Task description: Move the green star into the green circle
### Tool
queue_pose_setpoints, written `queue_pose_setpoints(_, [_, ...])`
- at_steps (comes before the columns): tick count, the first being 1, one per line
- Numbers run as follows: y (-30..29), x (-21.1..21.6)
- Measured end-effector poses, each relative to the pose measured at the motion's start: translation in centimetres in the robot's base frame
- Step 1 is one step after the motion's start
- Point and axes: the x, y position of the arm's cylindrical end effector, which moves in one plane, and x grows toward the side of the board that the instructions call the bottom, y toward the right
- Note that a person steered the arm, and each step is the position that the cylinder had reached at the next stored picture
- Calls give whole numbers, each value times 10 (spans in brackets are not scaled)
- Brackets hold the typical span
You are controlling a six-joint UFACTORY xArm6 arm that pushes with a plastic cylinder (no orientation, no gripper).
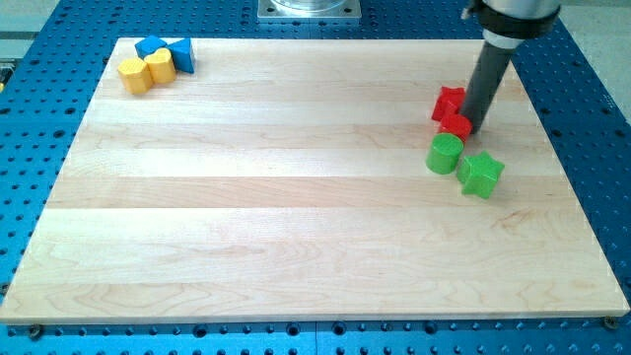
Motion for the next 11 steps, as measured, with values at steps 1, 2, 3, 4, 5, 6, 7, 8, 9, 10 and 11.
queue_pose_setpoints(1, [26, 9])
queue_pose_setpoints(2, [26, 35])
queue_pose_setpoints(3, [23, 70])
queue_pose_setpoints(4, [16, 96])
queue_pose_setpoints(5, [18, 110])
queue_pose_setpoints(6, [37, 135])
queue_pose_setpoints(7, [24, 138])
queue_pose_setpoints(8, [23, 138])
queue_pose_setpoints(9, [15, 137])
queue_pose_setpoints(10, [-4, 130])
queue_pose_setpoints(11, [-11, 122])
